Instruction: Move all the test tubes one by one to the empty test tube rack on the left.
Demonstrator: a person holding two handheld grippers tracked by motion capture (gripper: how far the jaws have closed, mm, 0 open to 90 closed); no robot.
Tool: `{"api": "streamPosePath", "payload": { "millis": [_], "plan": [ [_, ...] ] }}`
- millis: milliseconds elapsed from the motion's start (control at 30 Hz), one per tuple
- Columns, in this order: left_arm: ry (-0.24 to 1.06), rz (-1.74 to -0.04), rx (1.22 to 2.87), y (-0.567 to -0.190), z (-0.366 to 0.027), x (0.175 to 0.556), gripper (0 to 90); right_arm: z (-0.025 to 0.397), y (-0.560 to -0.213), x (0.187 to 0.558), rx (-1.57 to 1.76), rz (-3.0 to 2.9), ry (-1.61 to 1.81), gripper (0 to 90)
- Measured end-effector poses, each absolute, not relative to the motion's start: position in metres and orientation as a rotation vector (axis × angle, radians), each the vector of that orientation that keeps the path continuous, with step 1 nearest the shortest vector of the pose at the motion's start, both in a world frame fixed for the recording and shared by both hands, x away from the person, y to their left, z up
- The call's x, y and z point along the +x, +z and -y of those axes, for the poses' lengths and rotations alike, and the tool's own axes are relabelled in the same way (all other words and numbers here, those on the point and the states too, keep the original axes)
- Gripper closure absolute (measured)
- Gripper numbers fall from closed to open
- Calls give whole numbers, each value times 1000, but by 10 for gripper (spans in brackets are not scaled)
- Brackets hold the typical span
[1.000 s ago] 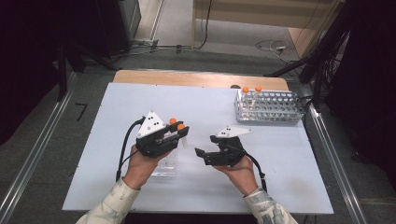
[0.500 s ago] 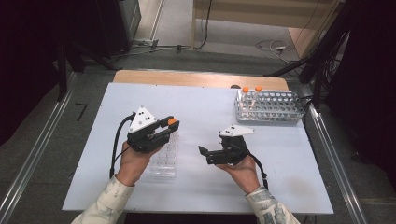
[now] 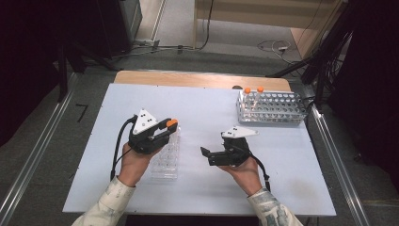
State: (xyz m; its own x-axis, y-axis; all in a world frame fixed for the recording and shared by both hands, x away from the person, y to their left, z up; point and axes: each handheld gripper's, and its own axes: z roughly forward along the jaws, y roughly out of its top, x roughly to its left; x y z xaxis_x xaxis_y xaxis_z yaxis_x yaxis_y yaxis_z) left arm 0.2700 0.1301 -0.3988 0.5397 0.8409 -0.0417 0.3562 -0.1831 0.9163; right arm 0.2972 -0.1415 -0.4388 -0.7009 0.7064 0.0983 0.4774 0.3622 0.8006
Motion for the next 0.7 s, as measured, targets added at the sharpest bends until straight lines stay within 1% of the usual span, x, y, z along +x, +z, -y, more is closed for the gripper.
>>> {"api": "streamPosePath", "payload": {
  "millis": [433,567,700],
  "plan": [
    [618,-1018,1818,-416,-123,271,687,143,-439,297,1049,-2358,1251,55],
    [617,-1016,1814,-416,-123,270,660,142,-439,297,1050,-2359,1248,55],
    [607,-1014,1807,-416,-124,270,613,142,-439,297,1050,-2358,1247,55]
  ]
}}
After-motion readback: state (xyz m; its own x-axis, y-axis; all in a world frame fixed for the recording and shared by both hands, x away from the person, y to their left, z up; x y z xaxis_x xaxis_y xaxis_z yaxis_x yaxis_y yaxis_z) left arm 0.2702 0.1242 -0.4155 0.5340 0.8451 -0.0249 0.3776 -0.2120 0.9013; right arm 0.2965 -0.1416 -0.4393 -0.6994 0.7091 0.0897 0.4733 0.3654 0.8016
